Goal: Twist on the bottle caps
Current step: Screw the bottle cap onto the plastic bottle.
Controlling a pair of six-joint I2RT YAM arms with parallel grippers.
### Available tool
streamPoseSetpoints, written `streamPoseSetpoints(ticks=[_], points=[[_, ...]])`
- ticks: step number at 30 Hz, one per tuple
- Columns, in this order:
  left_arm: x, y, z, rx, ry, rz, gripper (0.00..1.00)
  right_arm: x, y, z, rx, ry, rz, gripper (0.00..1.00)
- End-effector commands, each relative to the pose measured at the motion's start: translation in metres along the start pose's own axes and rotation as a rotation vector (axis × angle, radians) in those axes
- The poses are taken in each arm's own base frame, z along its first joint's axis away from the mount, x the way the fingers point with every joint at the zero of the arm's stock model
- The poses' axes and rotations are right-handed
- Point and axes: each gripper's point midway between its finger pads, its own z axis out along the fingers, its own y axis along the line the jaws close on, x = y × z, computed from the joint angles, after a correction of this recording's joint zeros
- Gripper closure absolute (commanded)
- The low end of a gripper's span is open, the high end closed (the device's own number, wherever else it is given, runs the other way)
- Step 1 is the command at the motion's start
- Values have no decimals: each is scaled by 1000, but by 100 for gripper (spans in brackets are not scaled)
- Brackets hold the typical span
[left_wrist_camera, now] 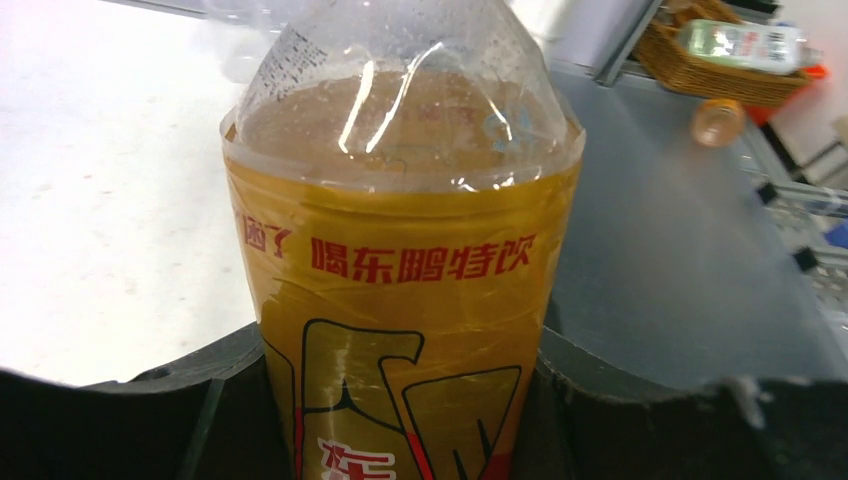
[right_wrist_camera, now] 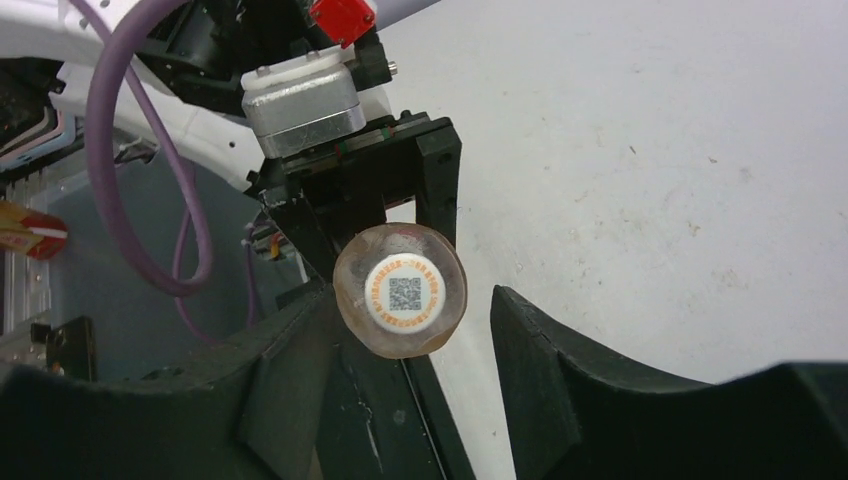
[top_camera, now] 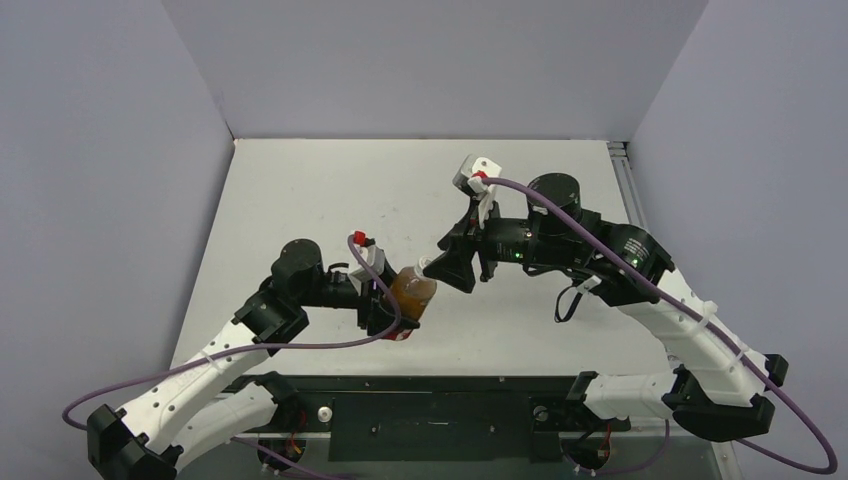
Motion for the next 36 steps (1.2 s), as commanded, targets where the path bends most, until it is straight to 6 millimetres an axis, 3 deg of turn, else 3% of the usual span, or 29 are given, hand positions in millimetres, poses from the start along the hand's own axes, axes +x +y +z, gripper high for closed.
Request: streamPoseSetpoints(ticks=[1, 8, 20, 25, 29, 36], points=[[-14, -37, -9, 170, -6, -15, 100, -5, 19, 4, -138, 3, -91, 48], [-12, -43, -12, 195, -3, -22, 100, -4, 25, 9, -179, 22, -93, 56], [-17, -40, -13, 174, -28, -8, 100, 0, 33, 14, -213, 25, -73, 83], [-26, -32, -12, 130, -58, 18, 100, 2, 26, 20, -169, 22, -29, 93], [-37, -10, -11, 2, -102, 63, 100, 6, 13, 32, -93, 37, 60, 100], [-74, 59, -26, -409, -247, 150, 100, 11, -11, 61, 64, 50, 312, 100]])
